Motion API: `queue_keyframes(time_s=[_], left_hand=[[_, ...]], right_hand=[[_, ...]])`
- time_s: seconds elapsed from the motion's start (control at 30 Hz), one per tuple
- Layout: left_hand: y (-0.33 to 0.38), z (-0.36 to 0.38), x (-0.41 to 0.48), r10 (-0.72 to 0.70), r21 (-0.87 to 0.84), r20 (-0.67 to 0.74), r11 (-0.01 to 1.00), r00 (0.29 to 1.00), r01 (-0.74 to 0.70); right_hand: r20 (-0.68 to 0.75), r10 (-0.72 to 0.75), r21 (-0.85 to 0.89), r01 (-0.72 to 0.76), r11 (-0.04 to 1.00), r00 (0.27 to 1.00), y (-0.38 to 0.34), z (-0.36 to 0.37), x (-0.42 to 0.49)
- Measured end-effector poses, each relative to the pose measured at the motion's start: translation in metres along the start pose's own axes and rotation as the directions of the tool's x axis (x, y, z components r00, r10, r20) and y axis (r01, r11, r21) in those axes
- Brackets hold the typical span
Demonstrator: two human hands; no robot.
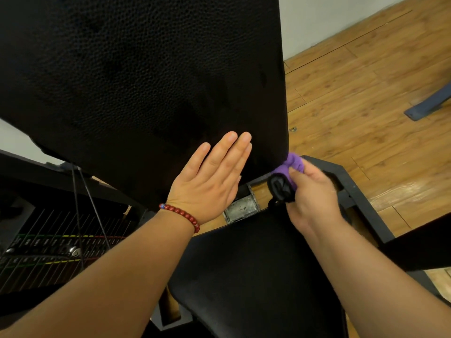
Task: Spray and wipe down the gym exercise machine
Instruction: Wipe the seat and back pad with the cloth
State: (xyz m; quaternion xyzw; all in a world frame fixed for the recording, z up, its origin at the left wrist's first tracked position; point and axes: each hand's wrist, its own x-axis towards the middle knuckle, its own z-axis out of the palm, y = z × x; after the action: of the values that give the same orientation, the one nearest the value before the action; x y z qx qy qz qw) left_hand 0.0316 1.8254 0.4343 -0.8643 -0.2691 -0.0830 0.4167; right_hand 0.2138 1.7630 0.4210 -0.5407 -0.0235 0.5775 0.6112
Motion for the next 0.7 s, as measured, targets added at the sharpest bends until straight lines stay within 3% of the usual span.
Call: queue_keyframes(time_s=[0.37,0.5,0.7], left_hand=[[0.0,-0.003,0.0,0.01,-0.02,0.007,1.0,1.0,-0.009],[-0.002,-0.002,-0.001,0.012,-0.022,0.011,1.0,1.0,-0.012],[-0.002,-0.002,-0.002,0.022,-0.016,0.035,1.0,0.999,-0.021]], right_hand=[[-0.006,0.017,0.011,-0.017,1.0,1.0,0.003,0.004,-0.015],[-0.033,-0.027,0.109,0.031,0.994,0.999,-0.006,0.011,0.002],[0.054,0.013,0.06,-0.016,0.998,0.998,-0.003,0.004,-0.015]])
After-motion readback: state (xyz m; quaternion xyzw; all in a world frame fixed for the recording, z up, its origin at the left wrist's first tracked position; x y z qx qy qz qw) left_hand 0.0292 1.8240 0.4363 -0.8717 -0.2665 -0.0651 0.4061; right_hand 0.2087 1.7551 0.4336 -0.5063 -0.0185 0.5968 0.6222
